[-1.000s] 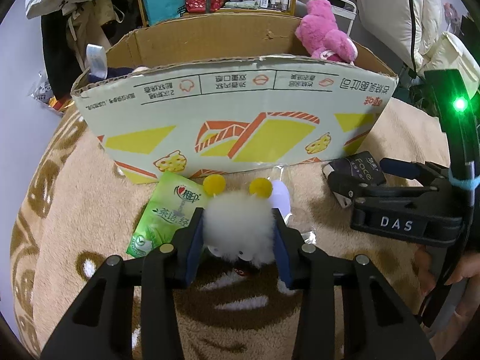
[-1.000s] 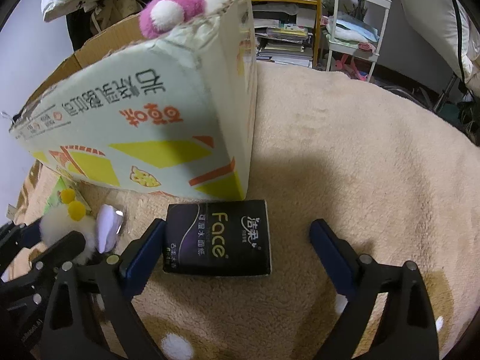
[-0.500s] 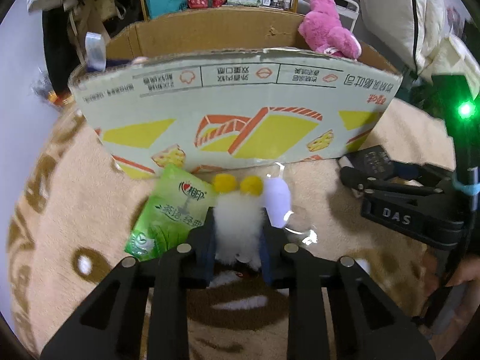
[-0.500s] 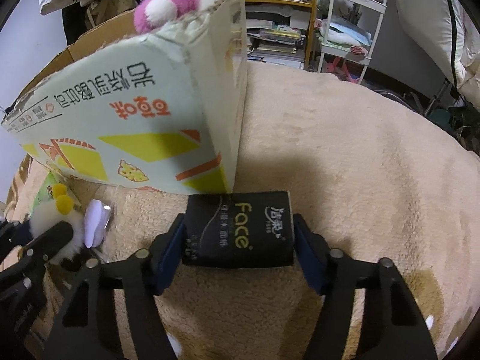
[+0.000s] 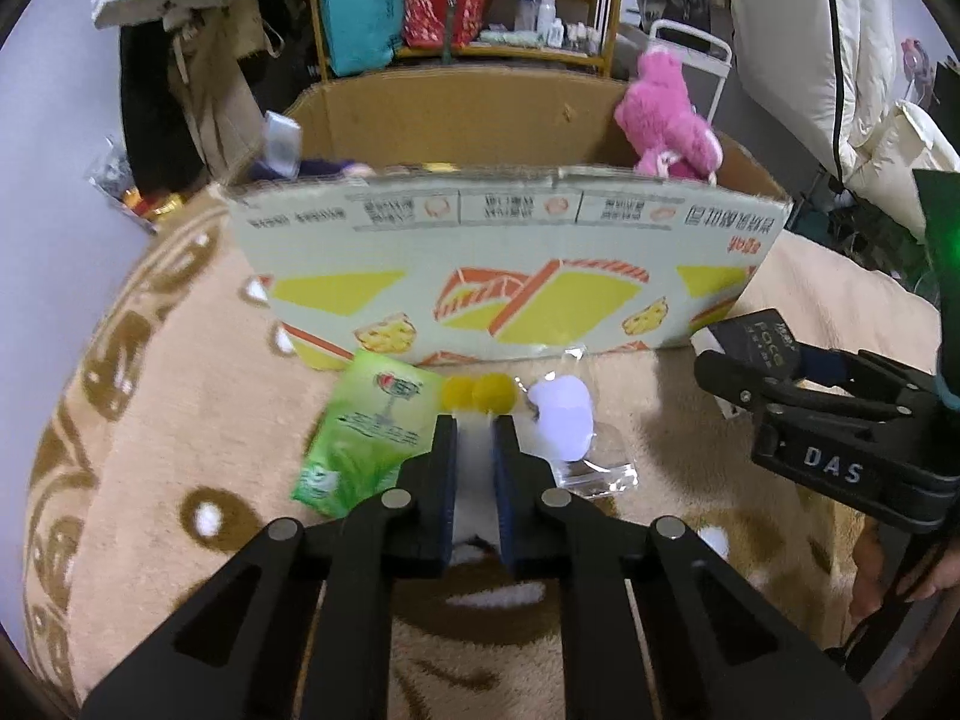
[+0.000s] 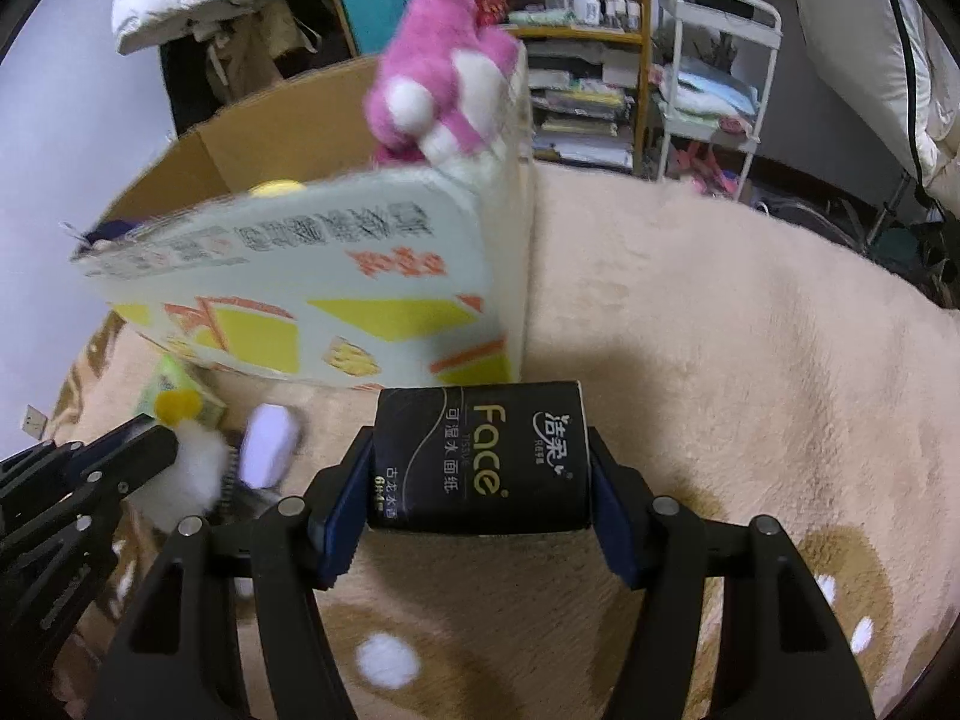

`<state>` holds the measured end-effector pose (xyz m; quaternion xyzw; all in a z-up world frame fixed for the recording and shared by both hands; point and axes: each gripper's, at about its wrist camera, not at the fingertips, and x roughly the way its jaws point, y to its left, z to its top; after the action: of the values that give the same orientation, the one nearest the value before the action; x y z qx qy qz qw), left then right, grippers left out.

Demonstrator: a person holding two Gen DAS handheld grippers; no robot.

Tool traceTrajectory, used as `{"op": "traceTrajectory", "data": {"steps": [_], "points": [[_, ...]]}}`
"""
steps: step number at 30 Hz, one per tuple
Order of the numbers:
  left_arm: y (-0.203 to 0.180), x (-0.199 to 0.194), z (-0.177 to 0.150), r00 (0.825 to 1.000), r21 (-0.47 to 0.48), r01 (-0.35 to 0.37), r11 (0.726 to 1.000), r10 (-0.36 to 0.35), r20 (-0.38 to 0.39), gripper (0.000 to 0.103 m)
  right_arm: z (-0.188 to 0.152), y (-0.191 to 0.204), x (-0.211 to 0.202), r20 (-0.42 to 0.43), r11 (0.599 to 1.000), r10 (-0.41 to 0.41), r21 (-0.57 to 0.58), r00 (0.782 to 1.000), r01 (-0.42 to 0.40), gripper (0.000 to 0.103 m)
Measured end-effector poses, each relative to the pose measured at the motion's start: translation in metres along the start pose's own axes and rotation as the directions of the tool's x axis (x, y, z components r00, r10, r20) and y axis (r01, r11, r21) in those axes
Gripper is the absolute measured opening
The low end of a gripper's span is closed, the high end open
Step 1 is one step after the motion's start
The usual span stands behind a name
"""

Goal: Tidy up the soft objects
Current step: 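Lift the fluffy toy with the left tool while the right tool lifts the tissue pack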

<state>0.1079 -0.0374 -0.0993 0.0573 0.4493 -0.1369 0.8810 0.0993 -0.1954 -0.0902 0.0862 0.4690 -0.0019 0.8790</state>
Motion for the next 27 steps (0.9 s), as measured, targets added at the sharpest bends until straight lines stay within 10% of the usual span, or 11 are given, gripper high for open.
{"op": "traceTrajectory", "data": {"steps": [14,27], "points": [[0.011,0.010,-0.001,0.994,-0.087,0.095,0.992,-0.100,-0.048,0.002,0.003,0.007,-0.018,0.046,0.999,0.022,-0.026,0.999,-0.020,0.068],[0.002,0.026,0.001,0.990,-0.053,0.101,0.993,-0.106,-0.094,0.026,0.005,-0.001,-0.007,0.018,0.999,0.040,-0.005,0.999,-0.040,0.068]]}}
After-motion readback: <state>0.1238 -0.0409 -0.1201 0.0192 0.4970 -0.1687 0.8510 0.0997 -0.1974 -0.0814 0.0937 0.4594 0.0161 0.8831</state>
